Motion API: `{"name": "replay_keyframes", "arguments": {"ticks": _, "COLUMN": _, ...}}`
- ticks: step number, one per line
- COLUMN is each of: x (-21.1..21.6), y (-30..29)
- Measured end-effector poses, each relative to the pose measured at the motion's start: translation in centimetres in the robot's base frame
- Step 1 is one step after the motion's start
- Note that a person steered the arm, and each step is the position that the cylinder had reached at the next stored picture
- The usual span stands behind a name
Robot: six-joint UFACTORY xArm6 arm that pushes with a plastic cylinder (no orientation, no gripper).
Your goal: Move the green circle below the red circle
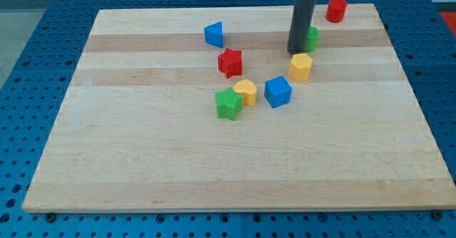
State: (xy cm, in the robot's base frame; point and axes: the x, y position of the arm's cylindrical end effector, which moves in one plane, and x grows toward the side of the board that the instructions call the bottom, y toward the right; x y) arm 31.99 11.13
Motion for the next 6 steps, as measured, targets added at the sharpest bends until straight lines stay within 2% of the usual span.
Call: {"name": "replay_keyframes", "arguments": {"ticks": 6, "x": -4.0, "y": 2.2}}
